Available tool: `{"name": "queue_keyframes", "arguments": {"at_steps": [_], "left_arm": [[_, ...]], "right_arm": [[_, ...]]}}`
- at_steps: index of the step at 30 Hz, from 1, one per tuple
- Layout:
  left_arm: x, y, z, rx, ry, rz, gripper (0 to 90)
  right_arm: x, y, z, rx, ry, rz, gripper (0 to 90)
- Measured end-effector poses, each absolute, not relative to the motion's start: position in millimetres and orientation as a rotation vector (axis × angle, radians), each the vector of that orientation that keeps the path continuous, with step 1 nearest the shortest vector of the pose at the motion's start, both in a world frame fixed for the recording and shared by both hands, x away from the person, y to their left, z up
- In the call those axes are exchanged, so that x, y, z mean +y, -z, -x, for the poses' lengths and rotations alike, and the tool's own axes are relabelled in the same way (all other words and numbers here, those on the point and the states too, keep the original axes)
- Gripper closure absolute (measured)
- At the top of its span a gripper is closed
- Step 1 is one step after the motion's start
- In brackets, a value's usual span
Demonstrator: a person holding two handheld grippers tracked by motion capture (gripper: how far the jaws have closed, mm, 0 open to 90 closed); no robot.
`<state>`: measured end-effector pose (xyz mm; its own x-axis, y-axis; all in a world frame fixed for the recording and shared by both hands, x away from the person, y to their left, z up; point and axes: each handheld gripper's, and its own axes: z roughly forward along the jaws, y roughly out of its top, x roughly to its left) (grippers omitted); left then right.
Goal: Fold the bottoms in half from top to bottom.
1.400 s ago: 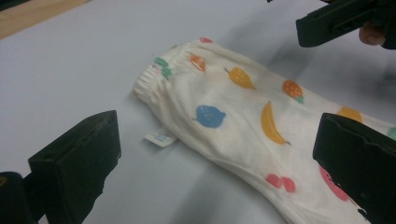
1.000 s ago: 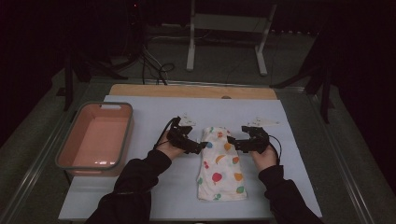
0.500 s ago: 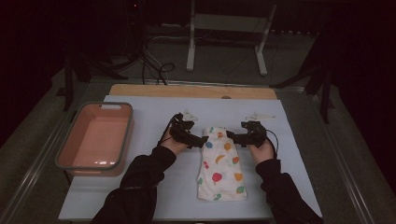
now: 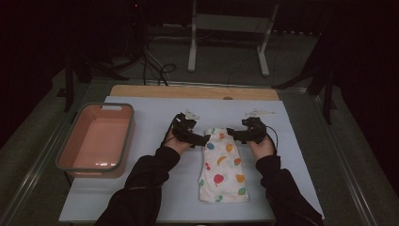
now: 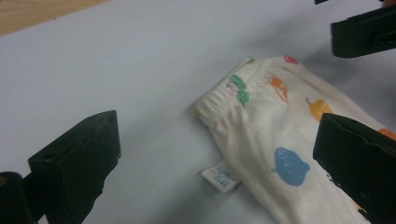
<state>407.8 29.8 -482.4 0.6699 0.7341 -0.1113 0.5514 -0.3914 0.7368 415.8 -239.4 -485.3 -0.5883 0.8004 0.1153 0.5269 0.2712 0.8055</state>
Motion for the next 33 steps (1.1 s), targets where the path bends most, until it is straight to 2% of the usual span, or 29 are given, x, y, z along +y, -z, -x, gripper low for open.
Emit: {"name": "queue_keyframes", "arguments": {"at_steps": [15,24,27,33], "left_arm": [[21.7,488.1,-419.3,1.086,-0.291,-2.042,2.2],[17.6,493.3,-426.7,1.163,-0.190,-2.034,3.3],[15.2,496.1,-428.8,1.193,-0.194,-2.033,3.5],[11.1,503.7,-433.9,1.205,-0.172,-2.026,16.9]], "right_arm": [[-236.0,487.7,-429.0,2.240,-1.197,-1.252,15.3],[-233.2,491.2,-437.4,2.239,-1.188,-1.307,15.1],[-231.6,493.2,-439.5,2.253,-1.183,-1.324,22.1],[-227.7,499.7,-446.3,2.294,-1.202,-1.373,40.6]]}}
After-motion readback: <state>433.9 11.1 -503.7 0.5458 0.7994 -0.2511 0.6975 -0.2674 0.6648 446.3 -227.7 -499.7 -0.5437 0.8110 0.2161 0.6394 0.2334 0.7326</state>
